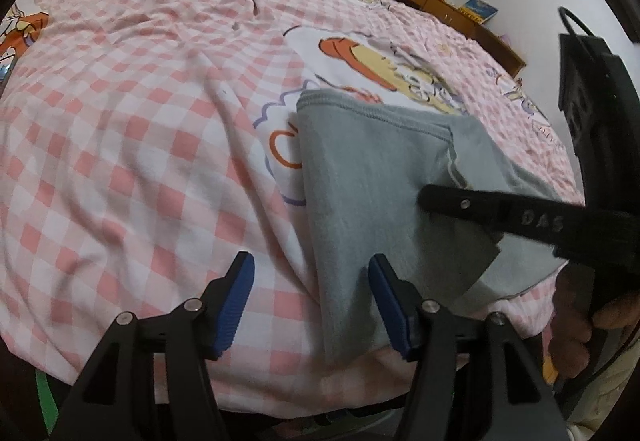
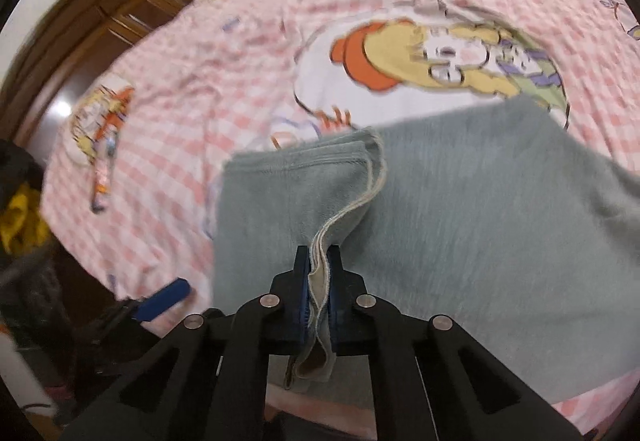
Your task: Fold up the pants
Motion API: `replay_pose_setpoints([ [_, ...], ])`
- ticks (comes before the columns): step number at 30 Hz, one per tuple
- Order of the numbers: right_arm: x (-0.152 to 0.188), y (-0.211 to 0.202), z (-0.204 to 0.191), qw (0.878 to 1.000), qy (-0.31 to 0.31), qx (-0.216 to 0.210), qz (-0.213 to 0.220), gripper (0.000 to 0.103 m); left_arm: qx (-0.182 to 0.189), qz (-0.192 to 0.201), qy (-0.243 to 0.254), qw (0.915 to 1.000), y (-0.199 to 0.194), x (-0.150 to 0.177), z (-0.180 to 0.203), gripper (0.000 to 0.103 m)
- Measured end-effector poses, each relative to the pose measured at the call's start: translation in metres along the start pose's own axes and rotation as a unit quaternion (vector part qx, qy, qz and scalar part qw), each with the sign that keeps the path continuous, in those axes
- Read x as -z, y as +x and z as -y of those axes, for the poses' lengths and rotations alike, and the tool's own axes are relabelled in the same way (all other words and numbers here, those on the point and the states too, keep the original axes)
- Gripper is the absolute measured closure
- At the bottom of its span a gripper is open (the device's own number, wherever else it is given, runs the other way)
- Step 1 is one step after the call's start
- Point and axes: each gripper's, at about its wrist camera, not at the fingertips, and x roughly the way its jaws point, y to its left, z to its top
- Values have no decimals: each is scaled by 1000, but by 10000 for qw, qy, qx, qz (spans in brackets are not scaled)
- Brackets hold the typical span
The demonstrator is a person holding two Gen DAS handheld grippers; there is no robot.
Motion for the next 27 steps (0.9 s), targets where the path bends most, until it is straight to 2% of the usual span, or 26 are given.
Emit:
replay_pose_setpoints([
  [6,-18,-64,-2,9986,-59,-64,529,96,-16,253,-84,9996,-16,-2,-2,36],
  [13,-35,-136,18,9933,-20,320,1112,96,-10,241,44,9997,-18,-2,7,36],
  [22,-42,-197,54,9846,153,748,1570,96,203,149,641,9976,-19,5,48,35],
  [27,-38,-229,89,9770,418,1070,1795,96,215,-10,963,9951,-9,9,73,34],
])
